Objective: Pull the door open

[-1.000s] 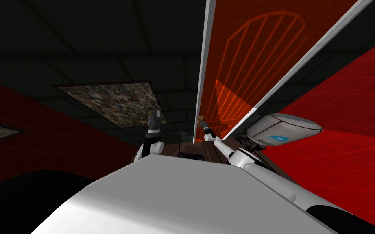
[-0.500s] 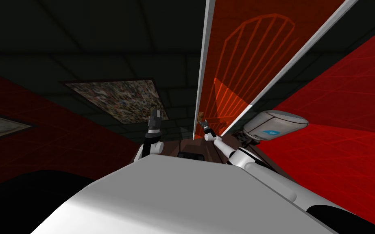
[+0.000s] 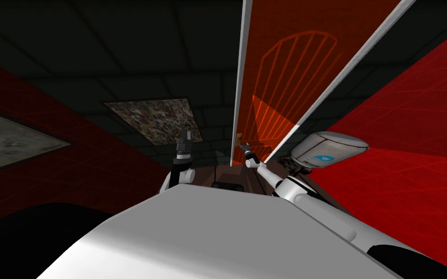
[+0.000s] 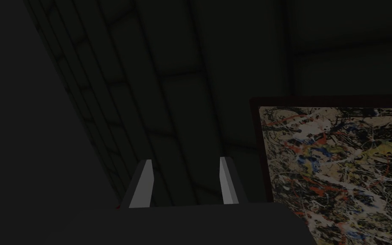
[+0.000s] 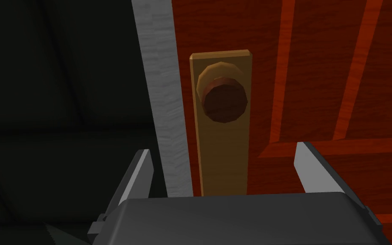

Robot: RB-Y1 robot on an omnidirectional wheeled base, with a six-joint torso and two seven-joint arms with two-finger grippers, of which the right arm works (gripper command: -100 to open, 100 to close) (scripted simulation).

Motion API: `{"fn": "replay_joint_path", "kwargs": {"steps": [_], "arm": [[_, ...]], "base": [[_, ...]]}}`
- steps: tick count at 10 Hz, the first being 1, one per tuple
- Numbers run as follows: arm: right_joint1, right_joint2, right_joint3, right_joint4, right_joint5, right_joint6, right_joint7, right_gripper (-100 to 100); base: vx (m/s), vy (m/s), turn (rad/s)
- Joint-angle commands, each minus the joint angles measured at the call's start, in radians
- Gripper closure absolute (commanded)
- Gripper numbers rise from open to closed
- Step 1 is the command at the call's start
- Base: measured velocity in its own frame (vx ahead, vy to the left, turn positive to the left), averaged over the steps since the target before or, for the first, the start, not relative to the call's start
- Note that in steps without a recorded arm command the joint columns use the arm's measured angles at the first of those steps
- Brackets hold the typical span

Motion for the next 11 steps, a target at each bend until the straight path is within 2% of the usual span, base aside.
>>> {"fn": "replay_joint_path", "kwargs": {"steps": [1, 2, 4, 6, 7, 8, 9, 10, 11], "arm": [[0.004, -0.025, -0.003, 0.011, -0.002, -0.013, -0.028, -100], [0.011, -0.055, -0.011, 0.020, -0.006, -0.024, -0.052, -100], [0.011, -0.055, -0.011, 0.020, -0.006, -0.024, -0.052, -100], [0.025, -0.114, -0.025, 0.040, -0.014, -0.047, -0.101, -100], [0.025, -0.114, -0.025, 0.040, -0.014, -0.047, -0.101, -100], [0.028, -0.126, -0.028, 0.044, -0.015, -0.052, -0.111, -100], [0.034, -0.150, -0.034, 0.052, -0.018, -0.061, -0.130, -100], [0.025, -0.132, -0.028, 0.061, -0.014, -0.060, -0.121, -100], [0.025, -0.132, -0.028, 0.061, -0.014, -0.060, -0.121, 100]], "base": [[0.128, 0.060, 0.146], [0.159, 0.093, 0.293], [0.096, 0.036, 0.012], [0.112, 0.054, 0.255], [0.122, 0.036, 0.116], [0.079, 0.022, 0.072], [0.101, 0.048, 0.191], [0.052, 0.020, 0.039], [-0.007, -0.005, -0.044]]}}
